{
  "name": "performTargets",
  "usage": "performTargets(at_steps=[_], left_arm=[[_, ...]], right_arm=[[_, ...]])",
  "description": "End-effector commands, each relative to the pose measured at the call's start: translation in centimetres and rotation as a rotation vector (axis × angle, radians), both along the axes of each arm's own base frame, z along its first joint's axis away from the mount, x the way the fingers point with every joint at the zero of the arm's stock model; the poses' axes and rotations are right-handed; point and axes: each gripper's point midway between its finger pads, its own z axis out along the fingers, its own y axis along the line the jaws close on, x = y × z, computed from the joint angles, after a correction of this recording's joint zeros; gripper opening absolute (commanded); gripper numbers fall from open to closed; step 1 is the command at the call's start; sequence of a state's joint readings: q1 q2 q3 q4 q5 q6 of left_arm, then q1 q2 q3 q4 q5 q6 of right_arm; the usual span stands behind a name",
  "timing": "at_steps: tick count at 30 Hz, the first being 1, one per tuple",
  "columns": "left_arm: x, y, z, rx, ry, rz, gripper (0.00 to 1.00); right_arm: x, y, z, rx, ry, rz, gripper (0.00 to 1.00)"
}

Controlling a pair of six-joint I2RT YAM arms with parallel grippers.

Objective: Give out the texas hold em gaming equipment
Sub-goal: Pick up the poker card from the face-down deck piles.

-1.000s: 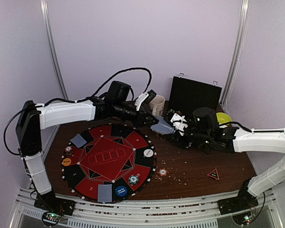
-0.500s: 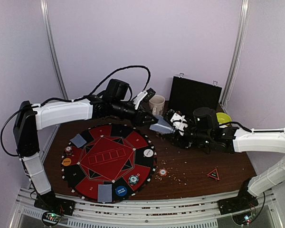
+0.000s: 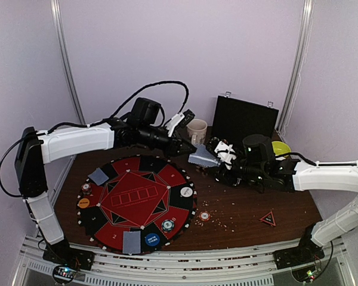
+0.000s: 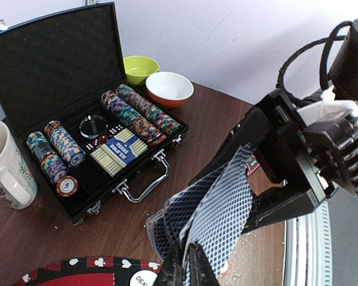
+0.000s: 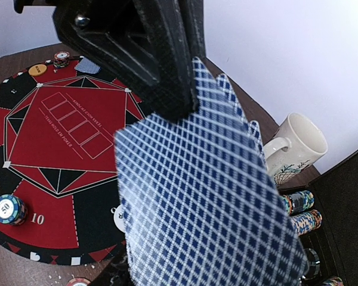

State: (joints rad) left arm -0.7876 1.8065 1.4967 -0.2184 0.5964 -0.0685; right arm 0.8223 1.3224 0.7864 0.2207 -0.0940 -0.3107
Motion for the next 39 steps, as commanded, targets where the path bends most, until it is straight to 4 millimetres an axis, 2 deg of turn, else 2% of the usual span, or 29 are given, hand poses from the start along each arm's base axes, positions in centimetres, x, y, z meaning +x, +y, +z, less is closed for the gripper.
performTargets(at_steps=[1, 3, 5, 7, 19, 21, 23, 24, 35, 39], left_arm=[[-0.1, 0.1, 2.7, -0.041, -0.066, -0.006, 0.18], [-0.2, 0.1, 2.7, -0.042, -0.063, -0.011, 0.18], [-0.1, 0.1, 2.8, -0.039, -0.069, -0.004, 0.11], [0.2, 0.4, 2.9, -0.034, -0.076, 0.017, 0.09], [0.4, 1.4, 2.7, -0.013, -0.074, 0.044, 0.16], [0.3, 1.3, 2.7, -0.014, -0.070, 0.036, 0.12], [0.2, 1.3, 2.7, -0.017, -0.067, 0.027, 0.01], [0.1, 1.3, 2.7, -0.020, -0.066, 0.022, 0.00], [-0.3, 1.3, 3.0, -0.031, -0.055, -0.004, 0.00], [-1.2, 1.0, 2.9, -0.041, -0.024, -0.051, 0.00]], right_arm=[[0.5, 0.2, 1.8, 0.043, -0.043, -0.010, 0.49], [0.5, 0.2, 1.9, 0.046, -0.043, -0.009, 0.49], [0.5, 0.2, 1.9, 0.046, -0.046, -0.011, 0.48], [0.5, 0.1, 1.9, 0.044, -0.046, -0.013, 0.48], [0.6, 0.2, 2.3, 0.045, -0.054, -0.010, 0.48], [0.6, 0.2, 2.4, 0.048, -0.056, -0.010, 0.48], [0.7, 0.2, 2.4, 0.052, -0.055, -0.012, 0.48], [0.6, 0.2, 2.4, 0.054, -0.054, -0.012, 0.48], [0.3, 0.2, 2.0, 0.064, -0.041, 0.007, 0.48], [-0.8, 0.1, 1.9, 0.056, -0.044, 0.061, 0.48]])
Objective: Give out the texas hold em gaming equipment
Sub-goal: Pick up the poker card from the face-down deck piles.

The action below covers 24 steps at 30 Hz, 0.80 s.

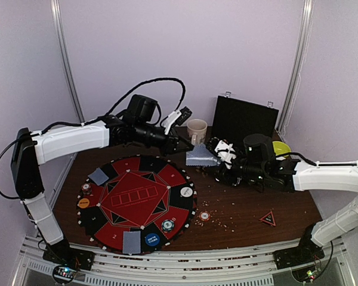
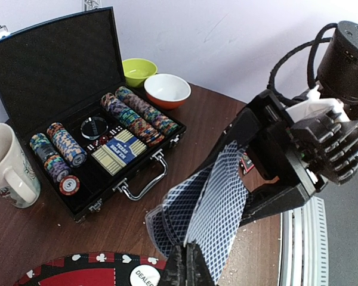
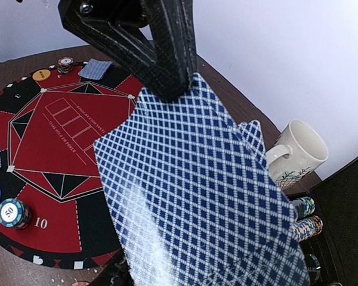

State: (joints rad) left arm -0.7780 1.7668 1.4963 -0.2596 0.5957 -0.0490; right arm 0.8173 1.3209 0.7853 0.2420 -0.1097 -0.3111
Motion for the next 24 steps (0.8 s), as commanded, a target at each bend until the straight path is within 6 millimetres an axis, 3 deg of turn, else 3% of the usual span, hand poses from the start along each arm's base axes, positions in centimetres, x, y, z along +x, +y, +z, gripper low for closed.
performTargets(at_steps=[1, 13, 24], left_arm=[[-1.0, 0.0, 1.8, -0.047, -0.003, -0.057, 0.00], [-1.7, -0.6, 1.1, -0.044, 0.078, -0.101, 0.00], [-0.5, -2.2, 0.6, -0.047, 0.104, -0.100, 0.00]], right_arm=[[-1.2, -0.2, 1.3, 0.037, -0.035, 0.066, 0.48], [-2.2, -0.4, 0.6, 0.100, -0.021, 0.148, 0.48], [-2.0, -0.4, 0.5, 0.144, 0.000, 0.174, 0.48]])
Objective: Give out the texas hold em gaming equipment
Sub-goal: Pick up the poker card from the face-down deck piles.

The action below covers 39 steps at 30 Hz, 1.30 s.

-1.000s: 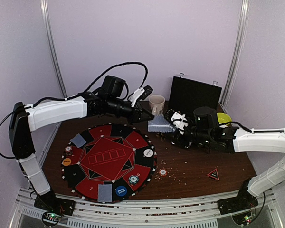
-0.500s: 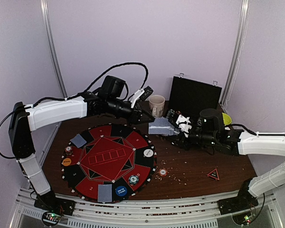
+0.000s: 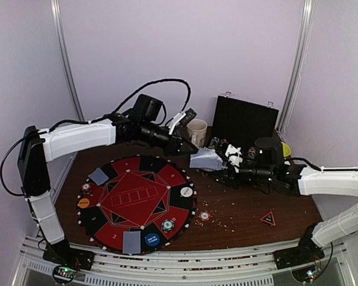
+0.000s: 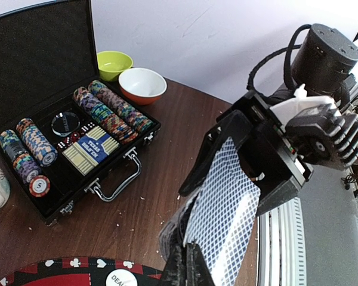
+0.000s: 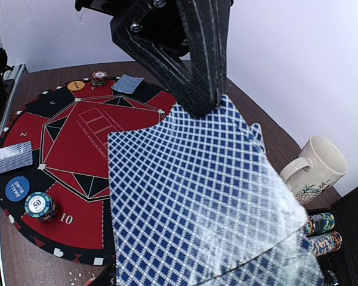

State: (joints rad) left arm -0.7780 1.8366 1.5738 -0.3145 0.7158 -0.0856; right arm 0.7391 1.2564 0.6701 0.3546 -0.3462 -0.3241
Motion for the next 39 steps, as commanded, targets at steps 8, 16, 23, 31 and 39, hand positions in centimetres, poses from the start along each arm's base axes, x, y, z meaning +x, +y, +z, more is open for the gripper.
performTargets(at_steps=[8, 16, 23, 31, 39], left_arm=[[0.7, -1.3, 1.4, -0.047, -0.008, -0.020, 0.00], [0.4, -0.8, 2.2, -0.044, -0.051, -0.024, 0.00], [0.6, -0.9, 2.7, -0.043, -0.063, -0.024, 0.00], [0.7, -1.1, 3.3, -0.051, -0.079, -0.029, 0.00], [1.1, -1.3, 3.2, -0.044, -0.093, -0.033, 0.00]], right_arm=[[0.0, 0.1, 0.3, 0.051, 0.009, 0.015, 0.48], [0.3, -0.2, 0.2, 0.052, 0.015, 0.005, 0.48], [0.2, -0.1, -0.1, 0.047, 0.024, 0.010, 0.48], [0.3, 0.0, -0.1, 0.046, 0.028, 0.009, 0.48], [0.4, 0.0, -0.2, 0.047, 0.036, 0.006, 0.48]])
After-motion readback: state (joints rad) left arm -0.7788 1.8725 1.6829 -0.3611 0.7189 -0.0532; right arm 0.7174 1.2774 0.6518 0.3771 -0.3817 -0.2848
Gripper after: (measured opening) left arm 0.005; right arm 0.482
